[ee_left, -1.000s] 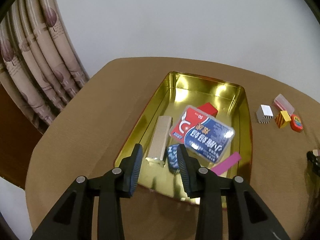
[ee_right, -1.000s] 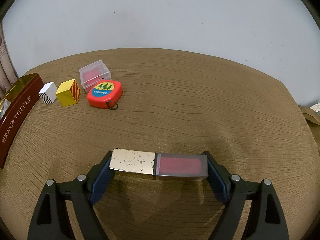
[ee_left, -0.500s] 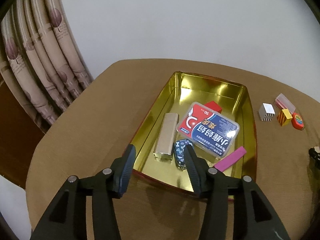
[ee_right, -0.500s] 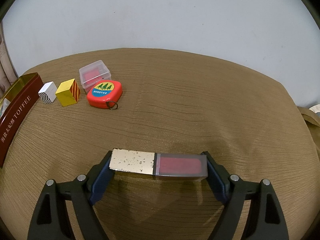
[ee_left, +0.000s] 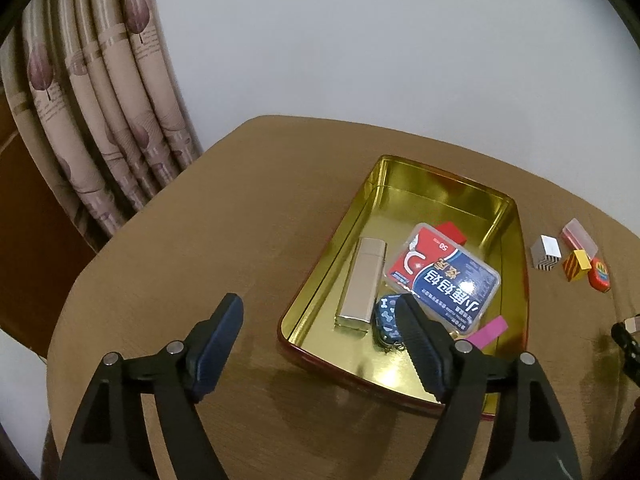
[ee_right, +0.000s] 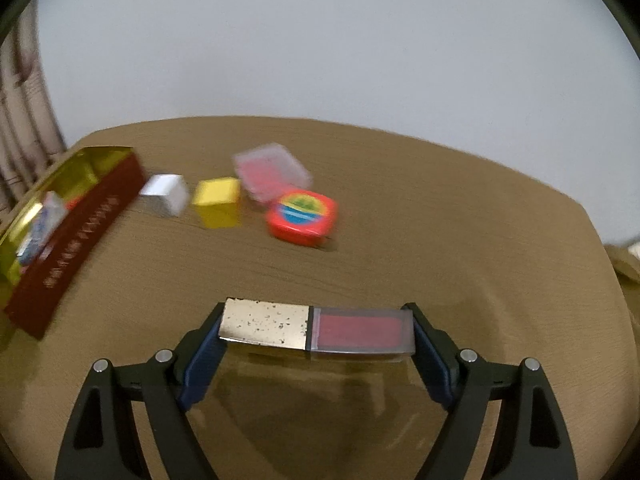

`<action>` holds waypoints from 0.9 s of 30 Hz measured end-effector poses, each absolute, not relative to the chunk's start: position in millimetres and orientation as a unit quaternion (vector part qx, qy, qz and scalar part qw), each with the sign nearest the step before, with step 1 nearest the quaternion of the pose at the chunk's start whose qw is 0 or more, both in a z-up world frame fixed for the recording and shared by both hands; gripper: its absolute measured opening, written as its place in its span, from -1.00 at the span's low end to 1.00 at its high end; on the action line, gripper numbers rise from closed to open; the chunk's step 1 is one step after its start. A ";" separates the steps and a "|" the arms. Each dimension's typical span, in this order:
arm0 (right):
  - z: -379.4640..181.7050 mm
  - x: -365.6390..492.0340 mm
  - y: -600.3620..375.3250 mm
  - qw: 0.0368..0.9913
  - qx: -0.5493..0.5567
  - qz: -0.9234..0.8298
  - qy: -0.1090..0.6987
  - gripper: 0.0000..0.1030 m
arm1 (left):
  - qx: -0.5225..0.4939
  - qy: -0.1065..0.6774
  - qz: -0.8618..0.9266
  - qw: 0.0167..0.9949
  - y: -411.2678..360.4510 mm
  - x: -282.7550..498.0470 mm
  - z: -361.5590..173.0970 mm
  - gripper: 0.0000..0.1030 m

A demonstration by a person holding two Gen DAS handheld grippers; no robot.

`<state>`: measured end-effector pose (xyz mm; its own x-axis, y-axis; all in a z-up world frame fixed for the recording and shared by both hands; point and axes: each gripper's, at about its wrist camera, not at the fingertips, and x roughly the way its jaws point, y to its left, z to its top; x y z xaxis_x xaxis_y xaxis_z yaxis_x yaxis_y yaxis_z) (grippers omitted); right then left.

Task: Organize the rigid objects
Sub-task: 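Carry the lipstick with the right gripper into the tin and release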

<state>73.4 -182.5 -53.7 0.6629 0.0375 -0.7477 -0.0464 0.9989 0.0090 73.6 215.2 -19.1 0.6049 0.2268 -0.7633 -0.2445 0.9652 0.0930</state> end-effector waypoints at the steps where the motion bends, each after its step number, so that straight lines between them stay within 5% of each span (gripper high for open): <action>1: -50.2 72.7 -174.4 0.912 -0.009 0.032 0.408 0.67 | -0.010 0.424 0.134 0.896 215.0 73.5 -19.2 0.48; 27: 4.2 60.1 12.3 0.907 -0.077 0.202 0.362 0.67 | -0.048 0.425 0.172 0.888 244.3 79.2 -15.0 0.54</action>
<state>60.1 12.3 4.2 0.6570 0.3110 -0.6867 -0.4219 0.9066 0.0070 79.2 244.3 -15.0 0.5803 0.2639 -0.7704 -0.3456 0.9364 0.0604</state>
